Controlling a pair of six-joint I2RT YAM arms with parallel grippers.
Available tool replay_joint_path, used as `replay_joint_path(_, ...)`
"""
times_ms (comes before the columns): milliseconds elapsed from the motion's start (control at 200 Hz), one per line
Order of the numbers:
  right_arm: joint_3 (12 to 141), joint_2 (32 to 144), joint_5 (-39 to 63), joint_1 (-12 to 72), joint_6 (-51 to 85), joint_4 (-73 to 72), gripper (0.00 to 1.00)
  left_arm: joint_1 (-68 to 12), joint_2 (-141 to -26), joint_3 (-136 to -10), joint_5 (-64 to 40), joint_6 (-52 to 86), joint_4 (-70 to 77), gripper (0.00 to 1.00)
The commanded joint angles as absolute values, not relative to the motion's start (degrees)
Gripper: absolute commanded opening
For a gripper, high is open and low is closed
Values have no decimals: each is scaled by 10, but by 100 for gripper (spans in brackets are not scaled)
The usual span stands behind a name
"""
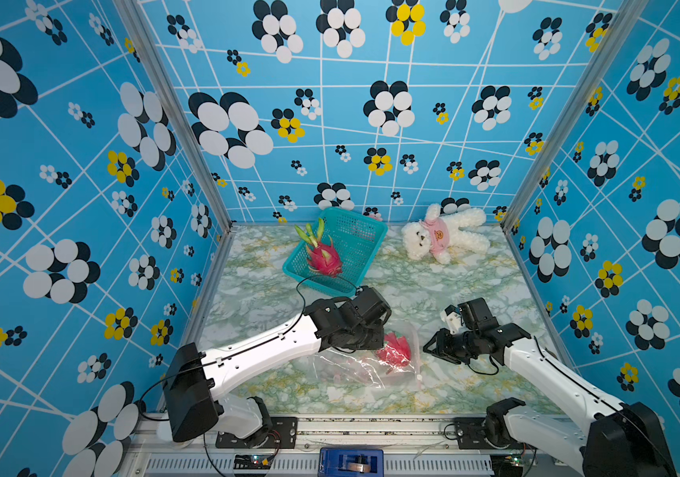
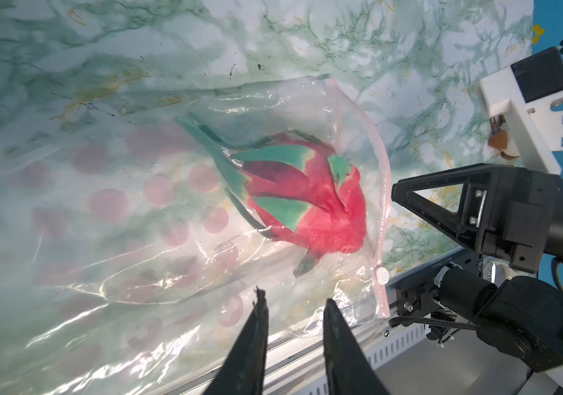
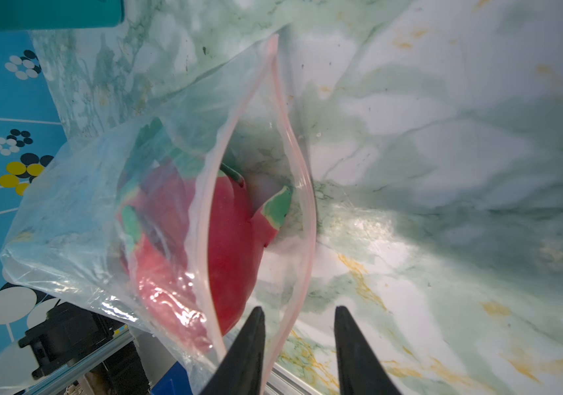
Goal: Open the zip-top bag and take out the dragon fruit
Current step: Pick up the dragon fruit from the zipper food storage bag.
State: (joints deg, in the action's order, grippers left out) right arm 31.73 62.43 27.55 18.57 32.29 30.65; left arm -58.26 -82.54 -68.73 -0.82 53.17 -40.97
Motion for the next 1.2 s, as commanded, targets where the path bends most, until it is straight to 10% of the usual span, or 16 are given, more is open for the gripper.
replay_joint_path(0, 308, 649, 322, 191, 317, 265, 38, -582, -844, -663, -20, 531, -375, 28)
replay_joint_path(830, 352, 798, 391, 310, 332, 86, 78, -550, -971, -576, -83, 521, -228, 23)
replay_joint_path(935, 363, 820, 392, 325, 338, 53, 97, -551, -979, -582, -94, 517, -224, 23)
replay_joint_path(1200, 389, 833, 340, 335, 326, 67, 76, -545, -976, -590, -92, 507, -242, 22)
